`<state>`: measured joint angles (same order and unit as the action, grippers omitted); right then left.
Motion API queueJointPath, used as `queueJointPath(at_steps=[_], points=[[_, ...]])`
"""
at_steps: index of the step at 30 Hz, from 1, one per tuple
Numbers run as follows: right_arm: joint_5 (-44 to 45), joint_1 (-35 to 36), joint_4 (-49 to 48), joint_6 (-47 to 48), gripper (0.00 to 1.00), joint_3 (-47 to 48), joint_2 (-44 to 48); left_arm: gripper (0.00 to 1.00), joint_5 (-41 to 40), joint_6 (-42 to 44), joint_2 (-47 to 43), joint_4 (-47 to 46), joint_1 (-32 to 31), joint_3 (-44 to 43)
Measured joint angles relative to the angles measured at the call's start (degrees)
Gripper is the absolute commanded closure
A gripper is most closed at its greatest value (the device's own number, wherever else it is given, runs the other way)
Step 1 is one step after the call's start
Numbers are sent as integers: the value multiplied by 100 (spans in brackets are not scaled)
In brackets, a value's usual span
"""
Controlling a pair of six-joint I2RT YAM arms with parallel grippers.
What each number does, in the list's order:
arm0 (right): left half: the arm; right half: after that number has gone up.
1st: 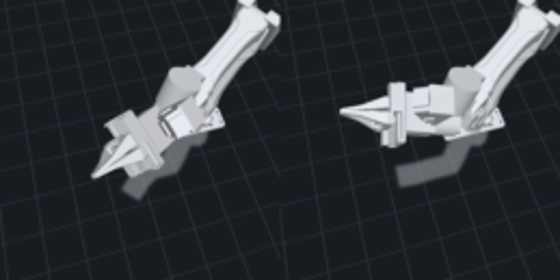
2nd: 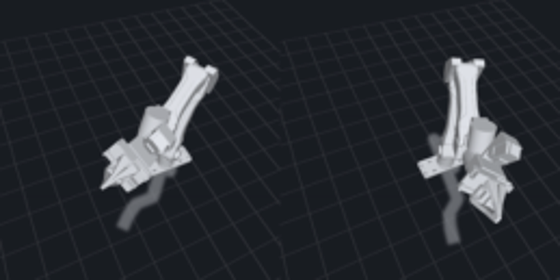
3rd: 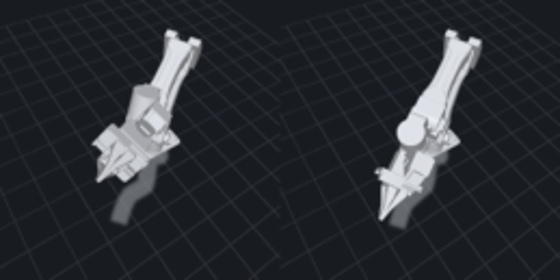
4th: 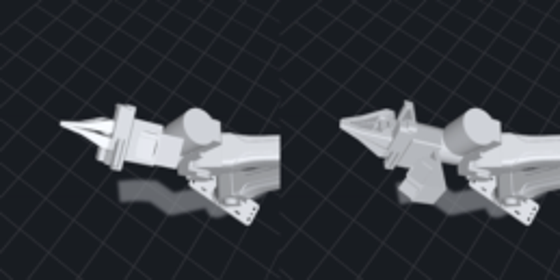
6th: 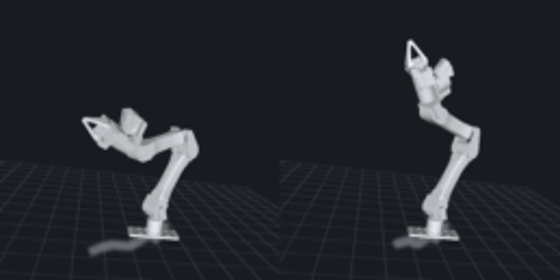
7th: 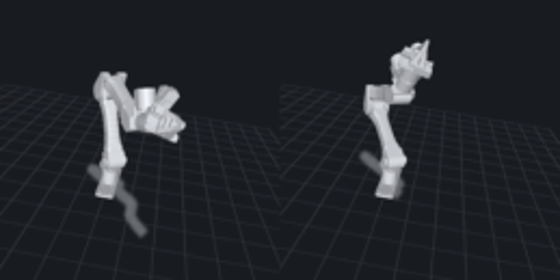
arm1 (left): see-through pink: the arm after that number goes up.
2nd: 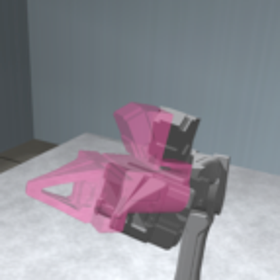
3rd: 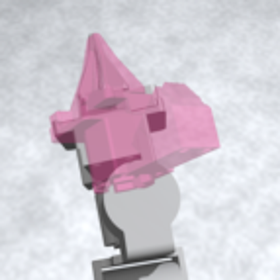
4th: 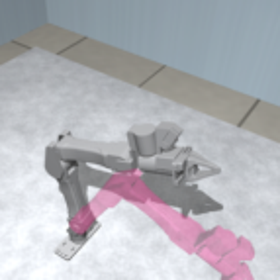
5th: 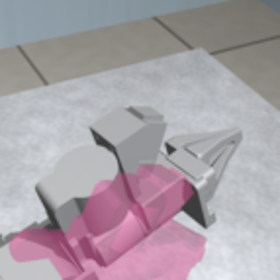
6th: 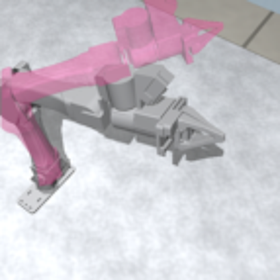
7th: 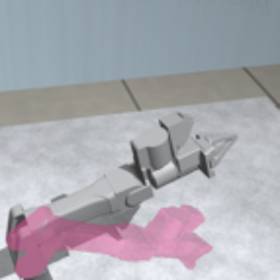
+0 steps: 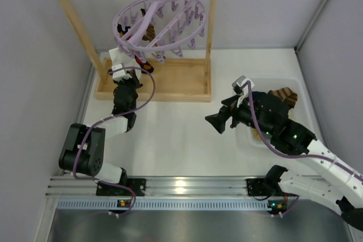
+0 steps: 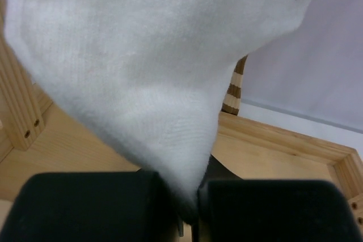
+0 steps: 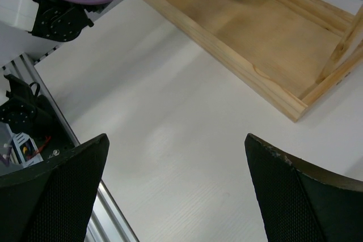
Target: Remove the socks clipped to the hanger
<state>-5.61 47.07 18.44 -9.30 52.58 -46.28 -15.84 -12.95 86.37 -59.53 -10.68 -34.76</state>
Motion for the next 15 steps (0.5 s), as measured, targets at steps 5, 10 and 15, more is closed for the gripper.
queueJointPath(at_steps=[5,10,15], points=[[352,0,-28,-236,1,-20,243,100,-968,-81,-555,262,-944,225],[850,0,-42,-494,0,-15,481,100,-1637,-136,-702,570,-2238,374],[1121,0,31,-629,0,44,691,100,-2356,-229,-828,960,-3117,374]])
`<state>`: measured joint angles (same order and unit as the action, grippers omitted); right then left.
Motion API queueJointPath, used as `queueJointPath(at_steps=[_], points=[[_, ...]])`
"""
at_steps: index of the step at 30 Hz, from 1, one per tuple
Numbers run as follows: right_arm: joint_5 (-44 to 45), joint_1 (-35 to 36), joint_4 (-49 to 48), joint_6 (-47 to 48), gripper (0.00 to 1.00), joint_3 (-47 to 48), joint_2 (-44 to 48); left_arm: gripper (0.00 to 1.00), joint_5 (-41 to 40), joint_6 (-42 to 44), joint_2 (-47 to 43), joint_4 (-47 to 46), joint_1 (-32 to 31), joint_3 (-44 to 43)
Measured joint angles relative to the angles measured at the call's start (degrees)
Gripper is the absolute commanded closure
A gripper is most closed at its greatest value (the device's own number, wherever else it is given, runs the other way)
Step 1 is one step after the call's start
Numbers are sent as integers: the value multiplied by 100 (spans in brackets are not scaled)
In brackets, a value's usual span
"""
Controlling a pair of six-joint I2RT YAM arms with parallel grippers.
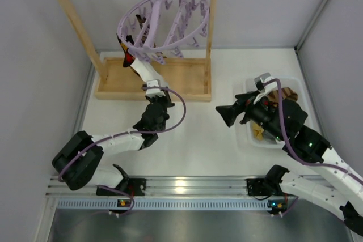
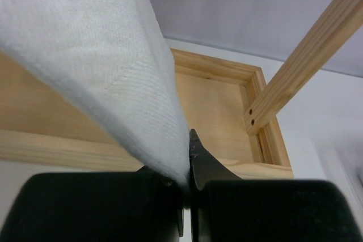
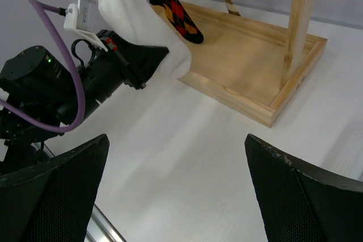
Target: Remove the socks clipped to the hanger
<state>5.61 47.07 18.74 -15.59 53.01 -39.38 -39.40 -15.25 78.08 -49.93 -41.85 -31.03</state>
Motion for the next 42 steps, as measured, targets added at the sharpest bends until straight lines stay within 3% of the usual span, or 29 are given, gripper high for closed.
queueJointPath(at_steps=[5,11,14,25,30,42], points=[[72,0,129,-68,1,267,-9,100,-793,98,4,601,-824,-356],[26,0,243,-114,1,702,-313,100,-2114,964,483,857,-2179,-1134],[0,0,317,-107,1,990,-588,100,-2448,1331,737,896,-2498,-1392],[459,0,1250,345,3,3429,-2470,100,-2802,2426,1980,966,-2621,-2500],[787,7,1593,673,12,4750,-3692,100,-2855,2780,2321,973,-2623,-2975],[1676,455,2173,1563,23,6402,-5768,100,-2835,3150,2579,970,-2667,-3403]])
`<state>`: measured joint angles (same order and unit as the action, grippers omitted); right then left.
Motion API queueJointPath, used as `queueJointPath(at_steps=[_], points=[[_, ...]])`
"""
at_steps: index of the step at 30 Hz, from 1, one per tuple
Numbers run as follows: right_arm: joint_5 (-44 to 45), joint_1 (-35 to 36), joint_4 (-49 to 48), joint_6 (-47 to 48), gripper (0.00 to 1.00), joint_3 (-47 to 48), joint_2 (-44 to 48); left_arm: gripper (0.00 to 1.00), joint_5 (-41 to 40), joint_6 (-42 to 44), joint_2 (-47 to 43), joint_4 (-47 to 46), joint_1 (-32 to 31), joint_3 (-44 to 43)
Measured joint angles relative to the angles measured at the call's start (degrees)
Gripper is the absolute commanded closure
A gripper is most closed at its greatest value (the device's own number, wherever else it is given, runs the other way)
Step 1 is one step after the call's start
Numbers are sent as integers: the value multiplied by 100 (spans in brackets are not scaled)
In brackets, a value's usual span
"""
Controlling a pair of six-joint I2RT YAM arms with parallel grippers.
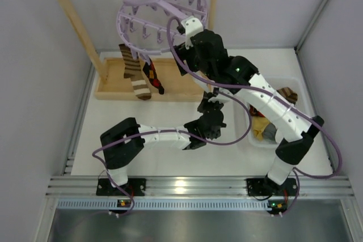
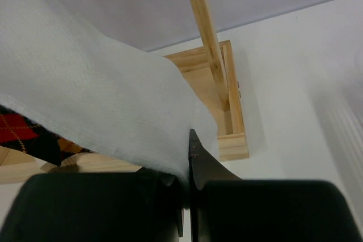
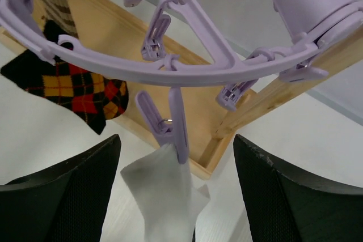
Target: Remove the socks clipped to the hanger
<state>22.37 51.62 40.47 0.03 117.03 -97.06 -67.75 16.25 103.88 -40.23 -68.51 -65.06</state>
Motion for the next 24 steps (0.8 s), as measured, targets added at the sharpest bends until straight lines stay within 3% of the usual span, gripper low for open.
queueJointPath(at_steps=[9,19,24], points=[[658,94,37,575,31,533,-649,100,2,44,72,2,-33,-52],[1097,175,-61,896,48,577,-872,100,20,68,76,0,-96,-72],[1268,186,-125,929,45,577,-885,100,20,107,76,0,-101,-72]])
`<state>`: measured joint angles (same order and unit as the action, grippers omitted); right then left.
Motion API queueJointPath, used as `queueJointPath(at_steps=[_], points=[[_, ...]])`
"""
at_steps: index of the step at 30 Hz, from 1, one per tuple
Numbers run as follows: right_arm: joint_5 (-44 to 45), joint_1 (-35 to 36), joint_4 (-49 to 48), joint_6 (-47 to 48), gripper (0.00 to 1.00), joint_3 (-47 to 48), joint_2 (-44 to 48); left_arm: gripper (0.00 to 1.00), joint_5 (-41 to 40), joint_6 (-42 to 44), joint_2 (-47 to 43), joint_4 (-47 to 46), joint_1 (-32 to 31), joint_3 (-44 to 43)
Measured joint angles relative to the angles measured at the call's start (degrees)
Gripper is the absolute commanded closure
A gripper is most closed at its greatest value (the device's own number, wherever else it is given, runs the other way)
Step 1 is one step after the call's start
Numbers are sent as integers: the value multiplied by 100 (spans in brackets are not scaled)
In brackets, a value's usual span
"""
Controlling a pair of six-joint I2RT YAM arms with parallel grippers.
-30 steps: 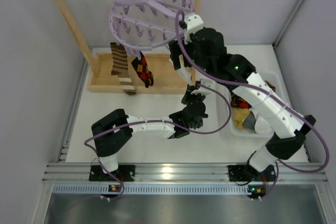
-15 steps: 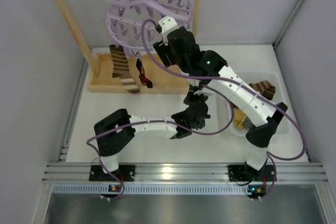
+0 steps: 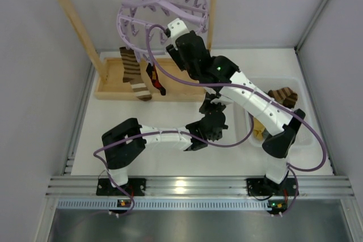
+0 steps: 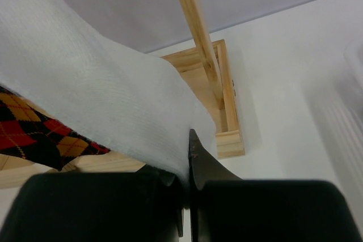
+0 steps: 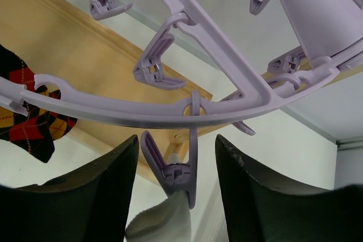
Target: Remove the socks clipped to the hanger
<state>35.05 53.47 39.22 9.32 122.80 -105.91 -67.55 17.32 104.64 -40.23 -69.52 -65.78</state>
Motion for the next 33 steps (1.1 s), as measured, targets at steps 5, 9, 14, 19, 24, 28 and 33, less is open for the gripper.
queueJointPath(at_steps=[5,9,14,19,24,28,33], points=[[85,9,-37,22,48,0,-15,100,0,39,0,0,-9,0],[96,26,-70,22,61,0,-37,100,0,39,0,0,-20,0],[92,76,-111,4,74,0,-50,100,0,37,0,0,-26,0],[81,90,-129,-48,86,0,-50,100,0,33,0,0,-44,0],[42,90,-131,-142,94,0,-50,100,0,-28,0,0,-66,13],[28,90,-181,-212,95,0,-50,100,37,-140,0,11,-131,170],[24,90,-195,-304,86,0,-50,100,61,-267,0,122,-258,409]])
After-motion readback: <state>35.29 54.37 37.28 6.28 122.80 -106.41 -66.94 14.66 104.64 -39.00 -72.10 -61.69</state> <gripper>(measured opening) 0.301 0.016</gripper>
